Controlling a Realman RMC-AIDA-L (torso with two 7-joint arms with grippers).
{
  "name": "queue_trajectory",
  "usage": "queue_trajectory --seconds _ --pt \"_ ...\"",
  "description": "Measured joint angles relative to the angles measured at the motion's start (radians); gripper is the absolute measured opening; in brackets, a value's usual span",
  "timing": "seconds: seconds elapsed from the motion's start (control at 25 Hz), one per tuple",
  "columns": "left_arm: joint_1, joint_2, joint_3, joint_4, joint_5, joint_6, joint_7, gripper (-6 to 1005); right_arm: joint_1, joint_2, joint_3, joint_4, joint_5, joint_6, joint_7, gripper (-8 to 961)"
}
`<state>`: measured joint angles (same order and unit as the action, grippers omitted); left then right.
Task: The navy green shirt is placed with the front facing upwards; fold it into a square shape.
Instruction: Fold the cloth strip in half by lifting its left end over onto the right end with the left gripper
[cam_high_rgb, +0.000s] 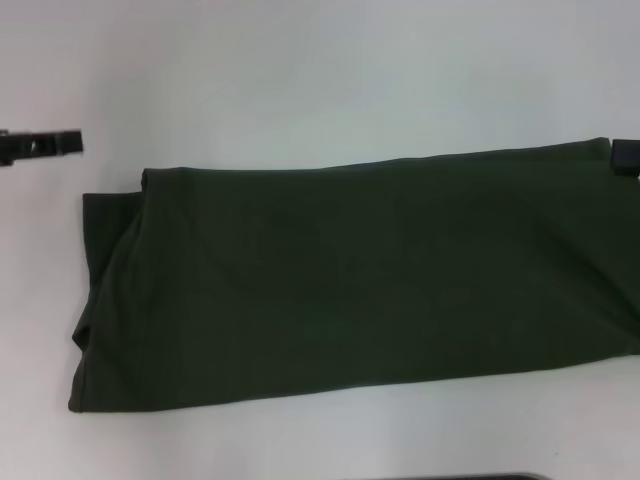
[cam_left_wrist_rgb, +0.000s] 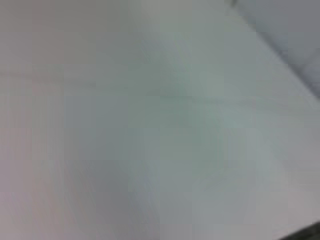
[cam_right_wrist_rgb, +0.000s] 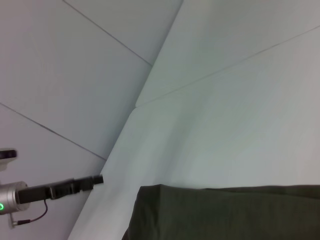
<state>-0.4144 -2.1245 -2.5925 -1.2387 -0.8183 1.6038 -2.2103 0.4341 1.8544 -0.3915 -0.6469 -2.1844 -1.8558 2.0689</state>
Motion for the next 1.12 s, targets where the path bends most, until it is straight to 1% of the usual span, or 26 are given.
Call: queue_trajectory --seconds 0.08,0.12,0.2,0.24,0.4,0.44,0.52,0.56,0.64,0.72,0.92,1.12 --pt "0.009 -0.005 -0.004 0.050 -0.046 -0.038 0.025 903 0.000 0.000 0.000 0.003 0.000 0.006 -0.001 866" --pt "0.006 0.003 -0.003 0.071 -0.054 -0.035 0.019 903 0.000 0.000 0.000 0.004 0.000 0.006 0.000 866" --pt "-0.011 0.031 0.004 0.115 -0.059 0.027 -0.018 903 0.000 0.001 0.000 0.003 0.000 0.005 0.003 866" --pt "-0.011 0.031 0.004 0.115 -0.059 0.027 -0.018 903 0.000 0.001 0.000 0.002 0.000 0.004 0.004 866" --pt "-0.045 0.109 -0.009 0.243 -0.084 0.249 -0.121 903 0.004 0.001 0.000 0.000 0.002 0.003 0.004 867" --pt "-0.047 0.120 0.002 0.267 -0.082 0.285 -0.138 903 0.004 0.001 -0.001 0.000 0.002 0.004 0.004 867" --pt "-0.051 0.133 0.031 0.301 -0.065 0.304 -0.167 903 0.004 0.001 -0.002 0.000 0.000 0.005 0.004 867" --pt "-0.054 0.144 0.058 0.330 -0.052 0.314 -0.185 903 0.004 0.002 -0.003 0.000 0.000 0.003 0.004 867" --pt "-0.062 0.154 0.097 0.376 -0.023 0.309 -0.212 902 0.003 0.002 -0.001 0.000 0.000 0.000 0.004 867" --pt "-0.065 0.150 0.110 0.396 -0.004 0.295 -0.218 902 0.000 0.002 0.001 -0.001 0.000 0.001 0.004 867" --pt "-0.069 0.124 0.111 0.415 0.035 0.235 -0.227 902 -0.010 0.005 -0.003 -0.001 0.000 0.017 0.001 866" --pt "-0.068 0.117 0.108 0.438 0.045 0.161 -0.260 902 -0.016 0.007 -0.006 0.003 -0.001 0.020 -0.001 866"
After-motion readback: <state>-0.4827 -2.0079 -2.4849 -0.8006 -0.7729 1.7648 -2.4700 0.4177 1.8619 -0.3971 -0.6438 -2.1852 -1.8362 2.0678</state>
